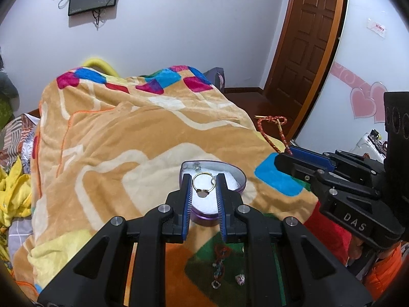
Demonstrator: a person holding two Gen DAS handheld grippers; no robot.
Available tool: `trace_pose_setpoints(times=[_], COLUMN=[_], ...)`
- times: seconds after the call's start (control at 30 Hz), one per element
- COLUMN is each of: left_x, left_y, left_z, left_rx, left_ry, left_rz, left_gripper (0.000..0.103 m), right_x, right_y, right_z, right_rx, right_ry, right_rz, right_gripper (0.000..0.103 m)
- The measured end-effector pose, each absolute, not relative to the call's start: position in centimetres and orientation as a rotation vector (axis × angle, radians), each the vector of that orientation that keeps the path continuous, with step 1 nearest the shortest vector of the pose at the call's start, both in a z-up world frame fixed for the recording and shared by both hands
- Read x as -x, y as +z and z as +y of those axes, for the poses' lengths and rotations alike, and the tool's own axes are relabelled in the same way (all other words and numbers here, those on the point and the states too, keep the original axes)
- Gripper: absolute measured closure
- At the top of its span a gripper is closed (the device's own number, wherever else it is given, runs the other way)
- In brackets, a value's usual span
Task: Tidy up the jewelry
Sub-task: 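Place the gold ring into the tin with left tool while right tool carries the bracelet over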
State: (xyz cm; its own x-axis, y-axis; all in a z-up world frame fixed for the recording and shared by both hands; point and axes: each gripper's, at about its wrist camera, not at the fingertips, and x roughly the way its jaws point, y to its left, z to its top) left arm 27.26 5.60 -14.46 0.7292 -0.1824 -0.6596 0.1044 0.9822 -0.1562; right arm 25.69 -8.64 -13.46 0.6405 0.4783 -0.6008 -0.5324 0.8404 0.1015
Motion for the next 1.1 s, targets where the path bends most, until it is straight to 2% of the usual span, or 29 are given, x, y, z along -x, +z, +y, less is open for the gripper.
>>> trace_pose_setpoints(times=[0.43,1.1], left_x=[-31.4,-32.9], left_y=[-18.1,-18.1], left_z=[5.3,6.1], left_rx=[0.107,0.098], left_ry=[-0.209,-0.212], left_rz=[0.851,0.864], left_gripper=[0.086,0.086], right_x=[-28.3,-30.2], right_y=[-15.5,-16.9], right_z=[-8.2,-6.7], right_rx=[0.089,0.125], right_ry=[0.593,0.629], right_rz=[0.722,0.784], right_gripper=[0.085,0.085])
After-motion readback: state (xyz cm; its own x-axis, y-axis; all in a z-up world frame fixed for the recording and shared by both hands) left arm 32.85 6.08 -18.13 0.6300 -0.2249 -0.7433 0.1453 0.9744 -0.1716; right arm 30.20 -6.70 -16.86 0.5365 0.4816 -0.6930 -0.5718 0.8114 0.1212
